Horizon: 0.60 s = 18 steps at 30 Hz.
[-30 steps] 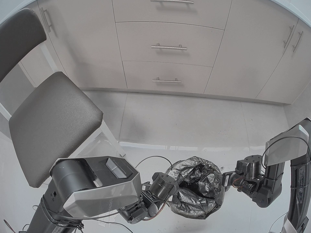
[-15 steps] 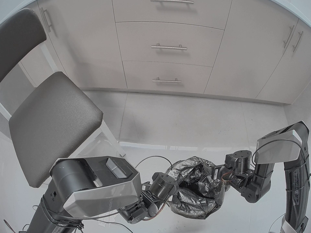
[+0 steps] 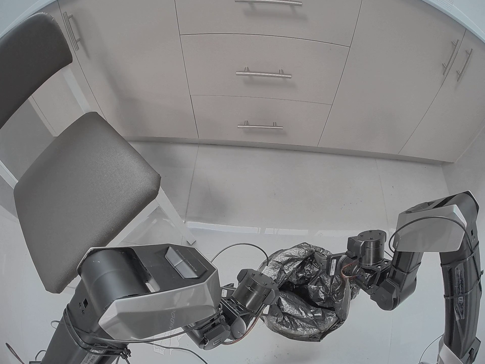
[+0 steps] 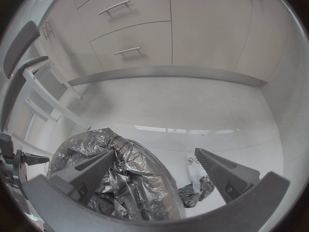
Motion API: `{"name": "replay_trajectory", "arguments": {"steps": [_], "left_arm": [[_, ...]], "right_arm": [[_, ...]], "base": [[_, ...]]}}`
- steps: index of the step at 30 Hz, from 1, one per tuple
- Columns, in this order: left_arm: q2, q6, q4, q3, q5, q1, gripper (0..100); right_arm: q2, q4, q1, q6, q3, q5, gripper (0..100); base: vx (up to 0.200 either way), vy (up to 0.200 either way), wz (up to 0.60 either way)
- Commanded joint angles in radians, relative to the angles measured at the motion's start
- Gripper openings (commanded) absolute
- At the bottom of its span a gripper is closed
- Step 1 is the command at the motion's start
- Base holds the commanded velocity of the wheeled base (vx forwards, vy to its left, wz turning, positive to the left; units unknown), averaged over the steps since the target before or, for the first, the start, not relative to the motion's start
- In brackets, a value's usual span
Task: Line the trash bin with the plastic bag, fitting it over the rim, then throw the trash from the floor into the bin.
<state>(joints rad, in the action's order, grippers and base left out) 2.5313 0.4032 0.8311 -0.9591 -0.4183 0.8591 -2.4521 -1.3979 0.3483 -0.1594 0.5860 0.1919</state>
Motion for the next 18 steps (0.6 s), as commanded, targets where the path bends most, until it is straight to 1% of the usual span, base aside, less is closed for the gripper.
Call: {"name": "replay_trajectory", "arguments": {"steps": [1,8,13,18], "left_arm": [[0.0,0.0,0.0,0.0,0.0,0.0,100],[0.0,0.0,0.002,0.0,0.0,0.0,100],[0.0,0.0,0.002,0.0,0.0,0.0,100],[0.0,0.0,0.002,0.0,0.0,0.0,100]], "right_arm": [[0.002,-0.003,-0.012,0.0,-0.014,0.001,100],[0.007,-0.026,-0.031,0.0,-0.077,0.001,100],[0.005,-0.07,-0.037,0.0,-0.126,0.001,100],[0.004,-0.164,-0.035,0.001,-0.219,-0.002,100]], "base": [[0.0,0.0,0.0],[0.0,0.0,0.0],[0.0,0.0,0.0],[0.0,0.0,0.0]]}}
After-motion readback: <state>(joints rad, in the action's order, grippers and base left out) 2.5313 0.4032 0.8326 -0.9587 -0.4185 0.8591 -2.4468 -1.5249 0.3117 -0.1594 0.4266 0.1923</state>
